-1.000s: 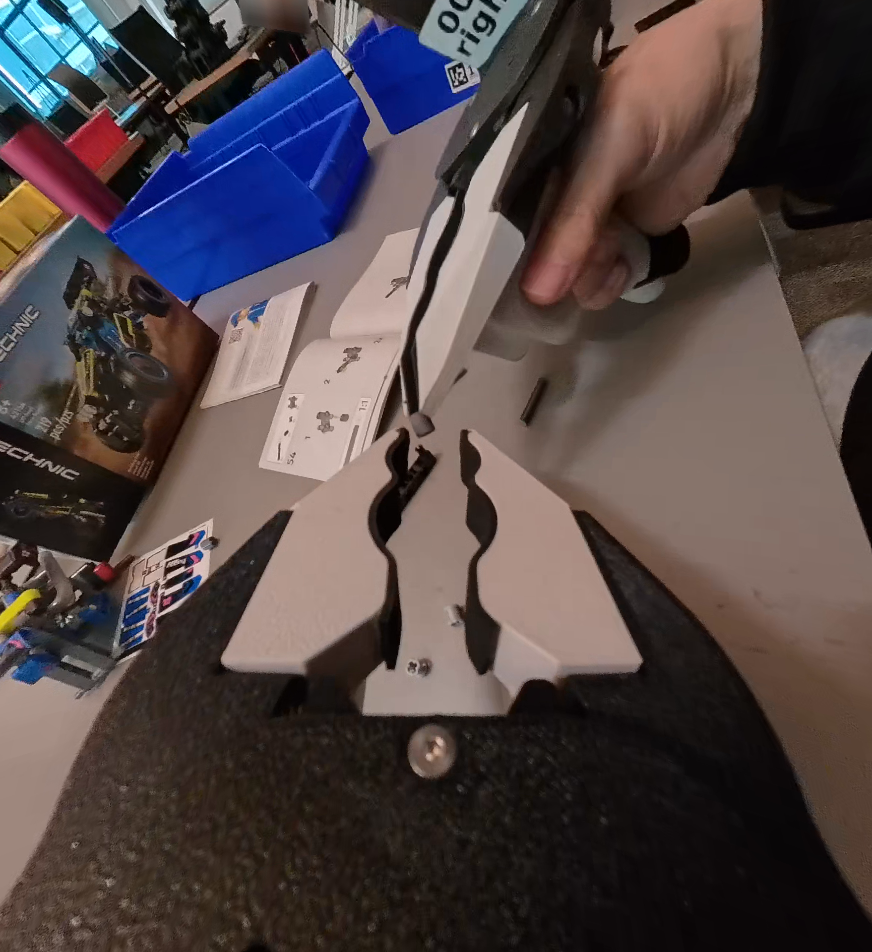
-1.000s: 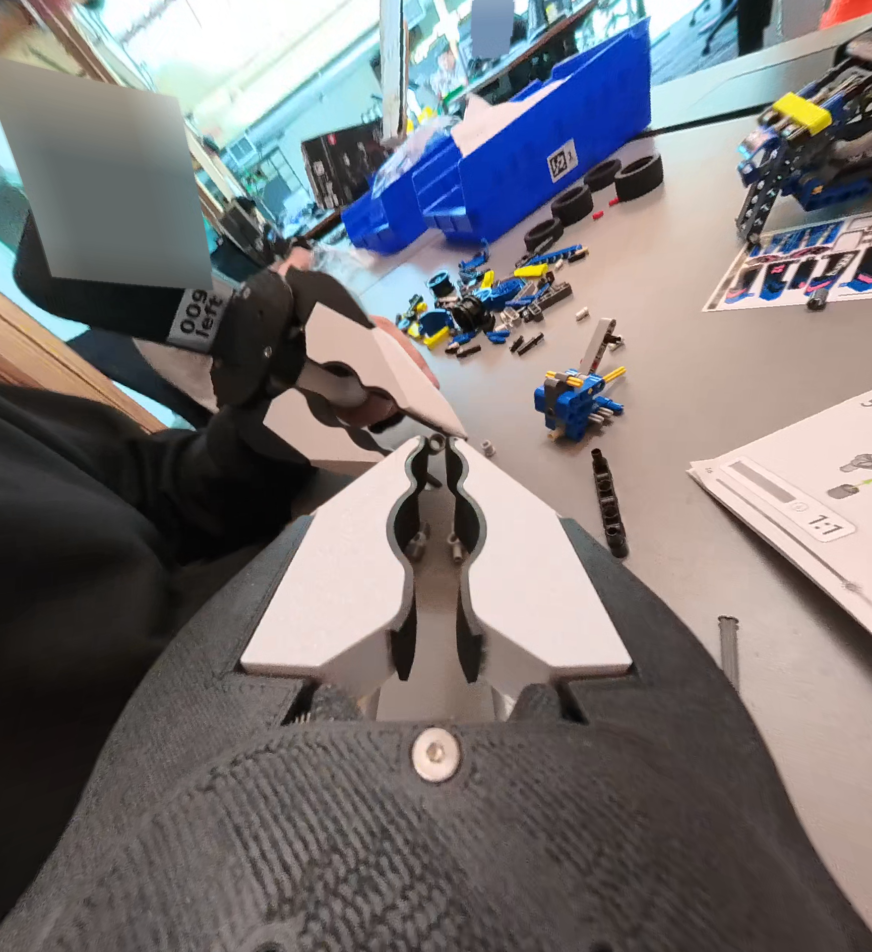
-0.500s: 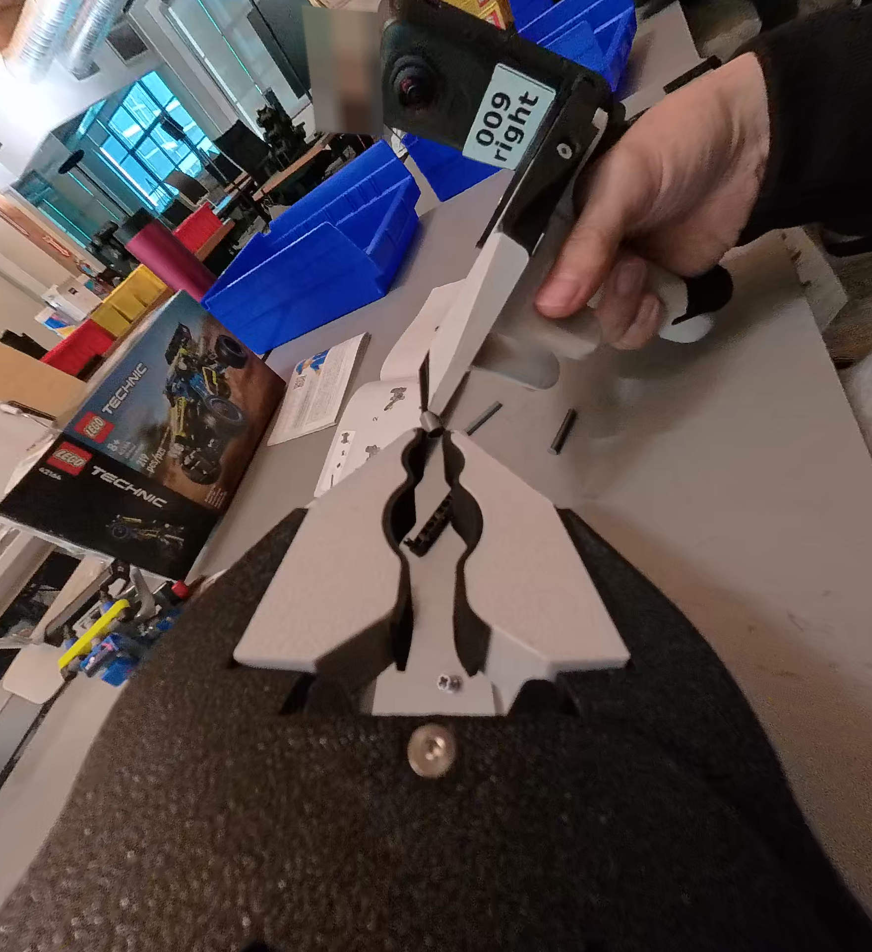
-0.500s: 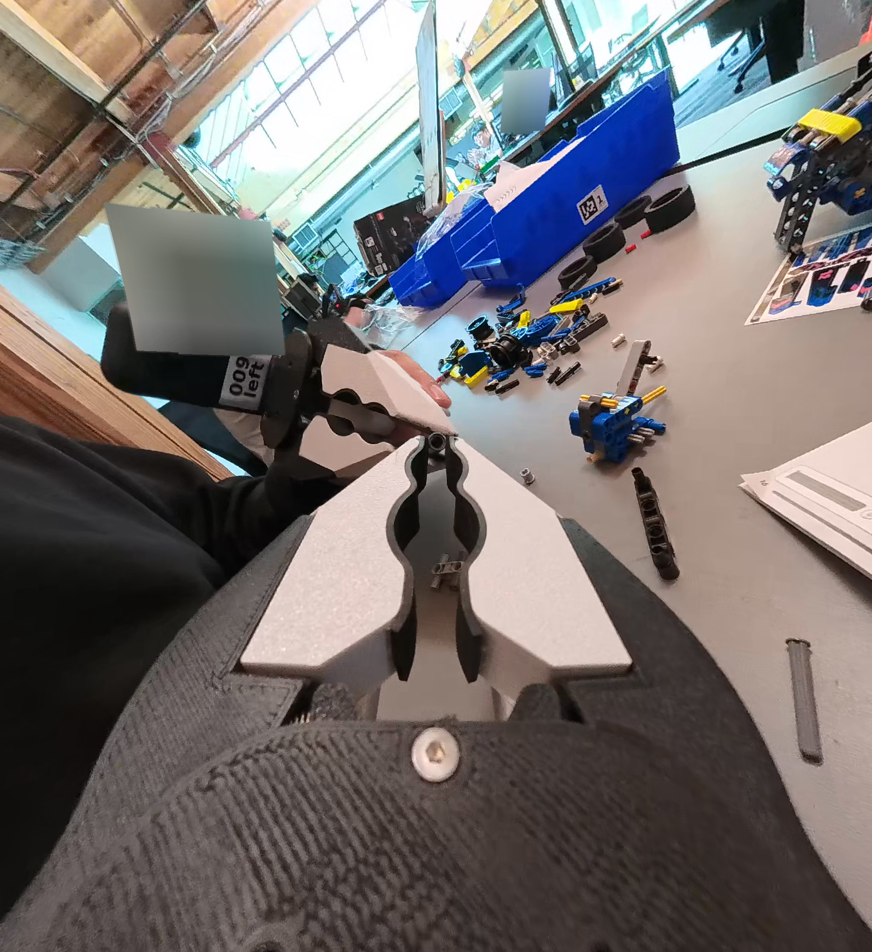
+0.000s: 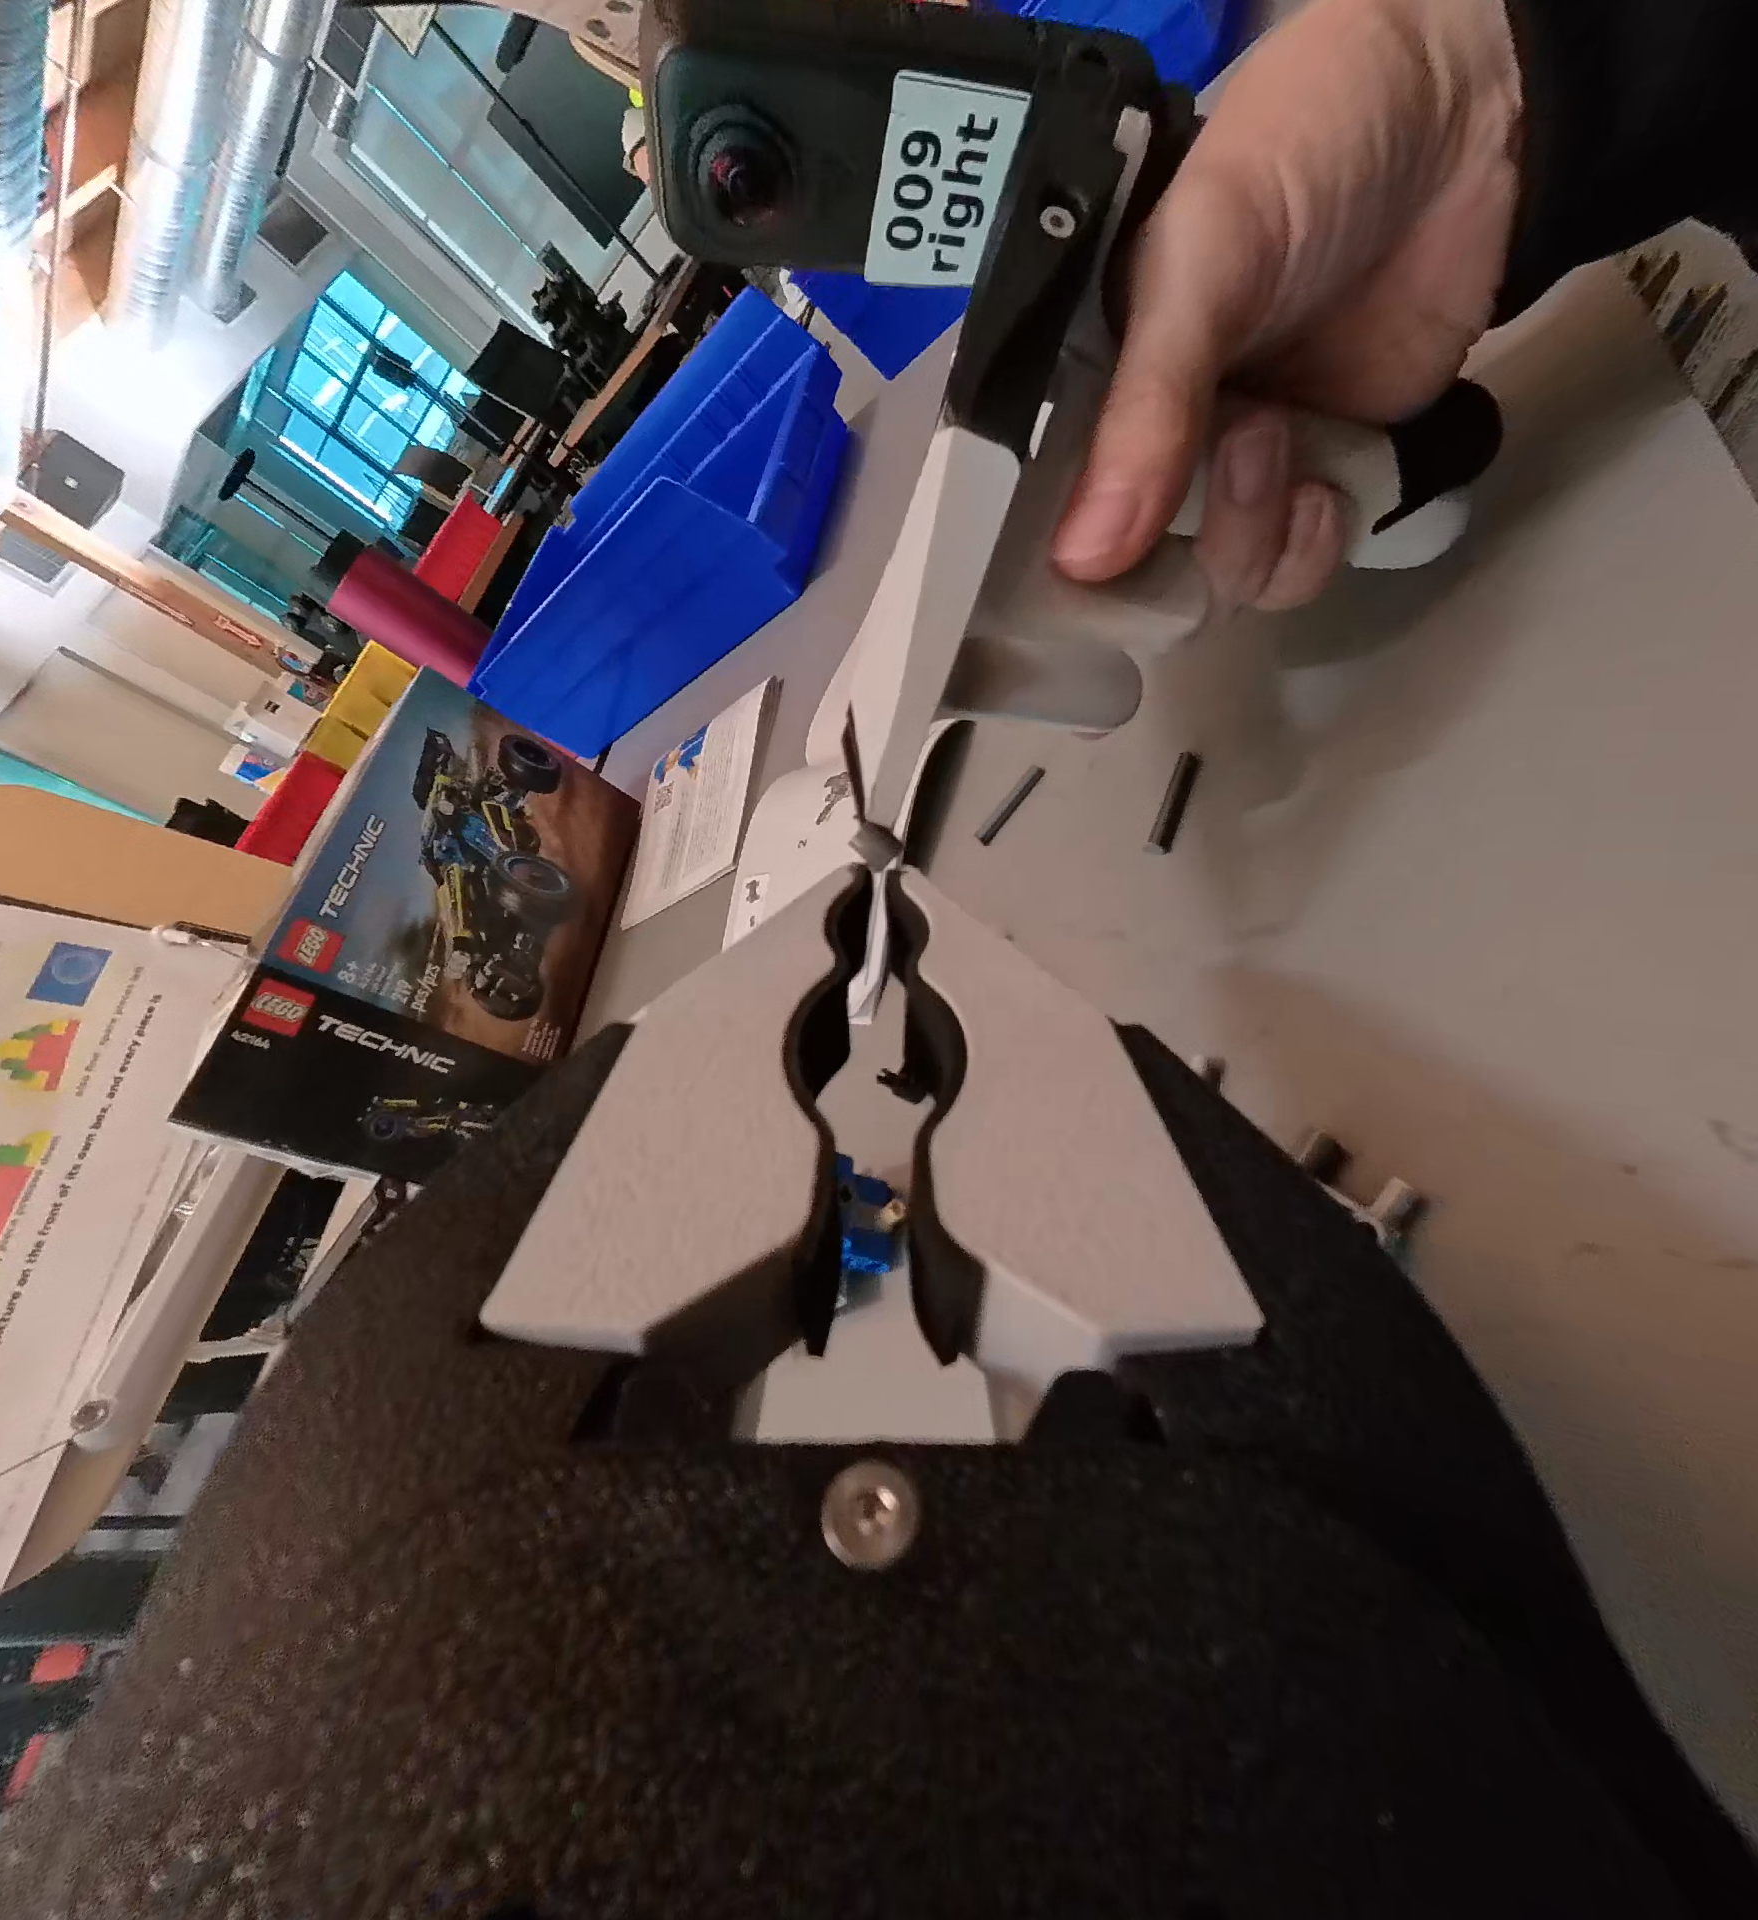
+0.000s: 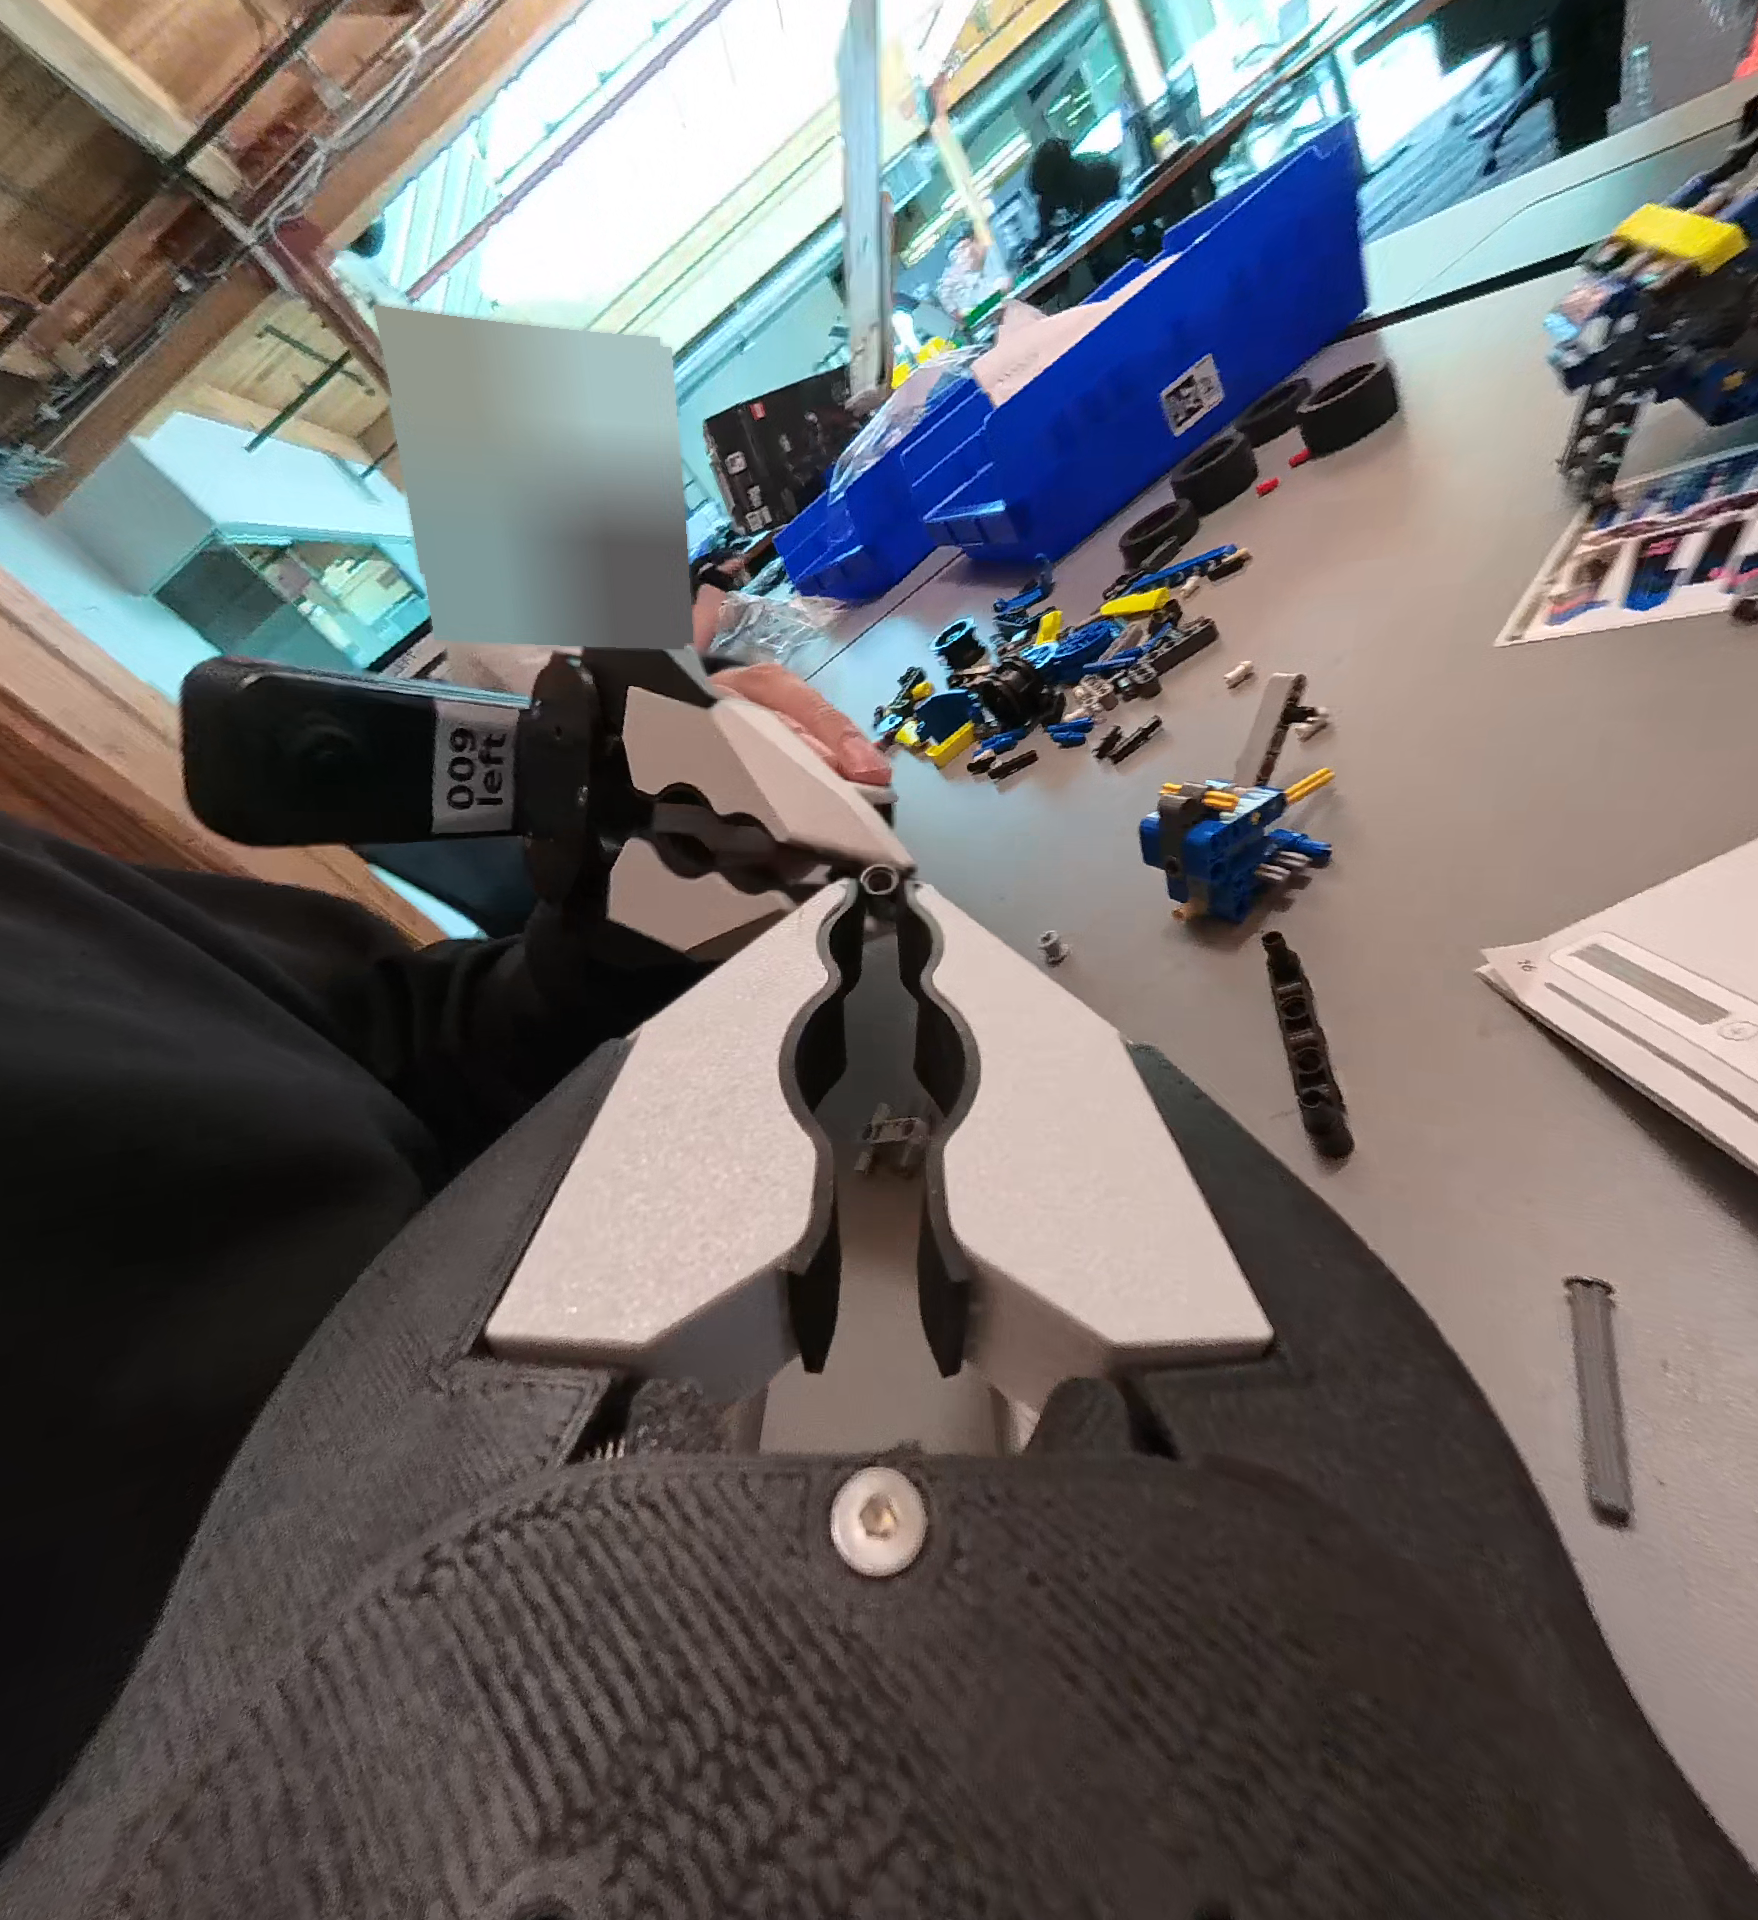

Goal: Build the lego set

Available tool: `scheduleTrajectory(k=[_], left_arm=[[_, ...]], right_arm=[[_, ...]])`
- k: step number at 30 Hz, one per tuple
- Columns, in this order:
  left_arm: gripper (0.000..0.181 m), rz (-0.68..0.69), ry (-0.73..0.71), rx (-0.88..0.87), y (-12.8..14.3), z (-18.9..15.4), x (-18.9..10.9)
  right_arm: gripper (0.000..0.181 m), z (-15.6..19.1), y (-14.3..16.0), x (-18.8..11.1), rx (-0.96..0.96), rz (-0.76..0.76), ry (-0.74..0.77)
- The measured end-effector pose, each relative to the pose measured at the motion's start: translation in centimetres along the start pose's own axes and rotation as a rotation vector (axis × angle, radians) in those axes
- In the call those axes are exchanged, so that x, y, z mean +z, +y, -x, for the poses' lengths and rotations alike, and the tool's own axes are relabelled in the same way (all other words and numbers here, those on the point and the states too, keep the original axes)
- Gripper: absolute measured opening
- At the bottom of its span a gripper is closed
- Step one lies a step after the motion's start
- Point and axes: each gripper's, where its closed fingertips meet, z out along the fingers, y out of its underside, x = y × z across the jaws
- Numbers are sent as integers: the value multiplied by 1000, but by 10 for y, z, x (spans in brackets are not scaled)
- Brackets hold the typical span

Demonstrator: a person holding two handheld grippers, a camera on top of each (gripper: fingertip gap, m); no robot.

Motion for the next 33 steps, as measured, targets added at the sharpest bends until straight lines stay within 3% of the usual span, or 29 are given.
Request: scheduleTrajectory(k=[6,18,33], left_arm=[[16,-53,-36,-124,-9,6,-1],[9,-62,-172,-183,-16,23,-8],[4,-44,-186,-44,-17,23,-13]], right_arm=[[4,2,-10,-1,92,-89,-37],[3,14,-22,3,130,-188,-104],[3,17,-18,4,76,-149,-93]])
